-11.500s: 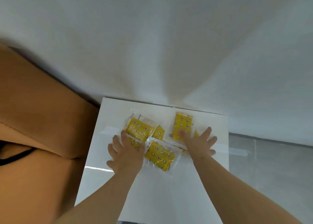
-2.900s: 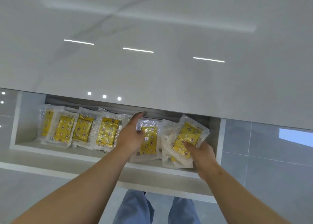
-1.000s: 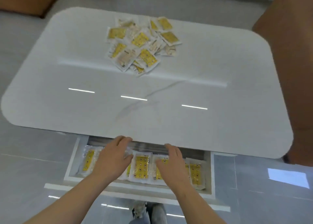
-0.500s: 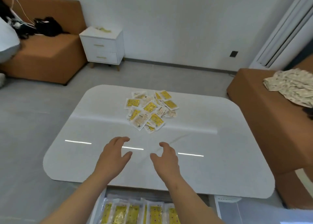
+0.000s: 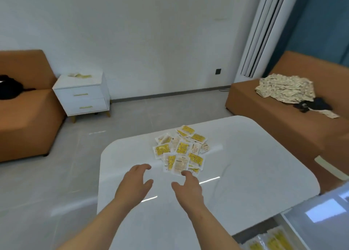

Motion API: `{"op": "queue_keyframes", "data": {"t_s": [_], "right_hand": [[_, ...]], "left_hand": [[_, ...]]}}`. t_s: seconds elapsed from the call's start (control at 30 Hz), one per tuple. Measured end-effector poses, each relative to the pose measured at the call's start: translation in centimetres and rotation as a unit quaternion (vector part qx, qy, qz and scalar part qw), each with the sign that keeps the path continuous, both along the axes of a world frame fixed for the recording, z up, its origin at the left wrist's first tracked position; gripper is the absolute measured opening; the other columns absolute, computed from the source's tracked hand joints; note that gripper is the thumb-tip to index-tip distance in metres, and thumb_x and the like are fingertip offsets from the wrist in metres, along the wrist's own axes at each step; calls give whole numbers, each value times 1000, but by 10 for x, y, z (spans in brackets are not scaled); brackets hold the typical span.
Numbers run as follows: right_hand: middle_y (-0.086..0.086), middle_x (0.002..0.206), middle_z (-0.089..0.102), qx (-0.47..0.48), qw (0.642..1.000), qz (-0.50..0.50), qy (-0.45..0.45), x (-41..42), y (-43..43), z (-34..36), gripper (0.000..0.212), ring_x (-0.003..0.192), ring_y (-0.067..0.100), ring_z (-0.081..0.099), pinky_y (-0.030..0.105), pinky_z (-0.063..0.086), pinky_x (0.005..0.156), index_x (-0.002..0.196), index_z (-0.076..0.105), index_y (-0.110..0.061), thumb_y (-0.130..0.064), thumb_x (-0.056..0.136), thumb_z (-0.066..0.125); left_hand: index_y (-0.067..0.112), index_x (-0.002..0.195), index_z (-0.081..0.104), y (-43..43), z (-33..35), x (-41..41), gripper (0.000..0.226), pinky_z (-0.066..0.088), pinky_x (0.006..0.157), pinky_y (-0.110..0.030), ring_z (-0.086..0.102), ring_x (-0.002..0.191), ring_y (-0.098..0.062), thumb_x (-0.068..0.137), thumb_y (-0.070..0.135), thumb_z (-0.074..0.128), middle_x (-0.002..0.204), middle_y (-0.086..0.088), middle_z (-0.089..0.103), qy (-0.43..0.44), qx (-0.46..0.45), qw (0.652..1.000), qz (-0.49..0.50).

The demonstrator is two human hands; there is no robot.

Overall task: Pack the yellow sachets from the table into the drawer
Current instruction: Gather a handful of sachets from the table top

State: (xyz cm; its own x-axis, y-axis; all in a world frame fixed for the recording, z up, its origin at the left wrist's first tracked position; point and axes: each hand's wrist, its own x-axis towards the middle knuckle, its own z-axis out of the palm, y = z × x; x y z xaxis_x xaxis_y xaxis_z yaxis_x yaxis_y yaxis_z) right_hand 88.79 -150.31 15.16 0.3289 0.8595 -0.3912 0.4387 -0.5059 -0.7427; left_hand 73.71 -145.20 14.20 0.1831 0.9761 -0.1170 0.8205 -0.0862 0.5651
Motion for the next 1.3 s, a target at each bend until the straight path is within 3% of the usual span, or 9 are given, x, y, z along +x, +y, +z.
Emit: {"op": "queue_keyframes", "data": {"t_s": [0.3, 0.6, 0.9, 1.2, 1.3], "right_hand": [[2, 137, 41, 40, 996, -9, -75, -88, 110, 33, 51, 125, 25, 41, 43, 38, 102, 136, 37, -23, -29, 88, 49], [5, 140, 41, 68, 990, -48, -116, -240, 269, 81, 52, 127, 25, 40, 38, 36, 104, 138, 37, -22, -26, 87, 50], [7, 140, 43, 109, 985, -45, -127, -327, 455, 89, 51, 127, 26, 42, 38, 35, 106, 137, 39, -17, -25, 88, 50], [8, 141, 43, 105, 992, 11, -71, -370, 744, 67, 49, 125, 25, 45, 39, 39, 104, 137, 39, -17, -24, 90, 49], [8, 140, 43, 88, 993, 44, -61, -397, 833, 63, 49, 125, 24, 45, 37, 40, 103, 137, 39, -17, -23, 90, 48]], "left_hand": [[27, 135, 39, 129, 44, -95, 43, 37, 96, -25, 40, 126, -15, 94, 27, 50, 142, 7, 37, 33, 58, 994, -86], [23, 137, 38, 300, 93, -243, 46, 33, 105, -28, 37, 131, -18, 93, 24, 50, 144, 0, 38, 38, 85, 984, -154], [26, 135, 41, 484, 110, -340, 44, 38, 99, -28, 46, 124, -16, 92, 26, 51, 136, 1, 47, 15, 108, 985, -136], [27, 130, 45, 748, 91, -401, 39, 41, 85, -22, 52, 112, -14, 92, 26, 52, 127, 4, 53, -2, 64, 997, -54], [27, 130, 45, 829, 82, -434, 38, 42, 90, -26, 52, 114, -15, 93, 27, 52, 127, 3, 54, -4, 48, 999, -11]]}}
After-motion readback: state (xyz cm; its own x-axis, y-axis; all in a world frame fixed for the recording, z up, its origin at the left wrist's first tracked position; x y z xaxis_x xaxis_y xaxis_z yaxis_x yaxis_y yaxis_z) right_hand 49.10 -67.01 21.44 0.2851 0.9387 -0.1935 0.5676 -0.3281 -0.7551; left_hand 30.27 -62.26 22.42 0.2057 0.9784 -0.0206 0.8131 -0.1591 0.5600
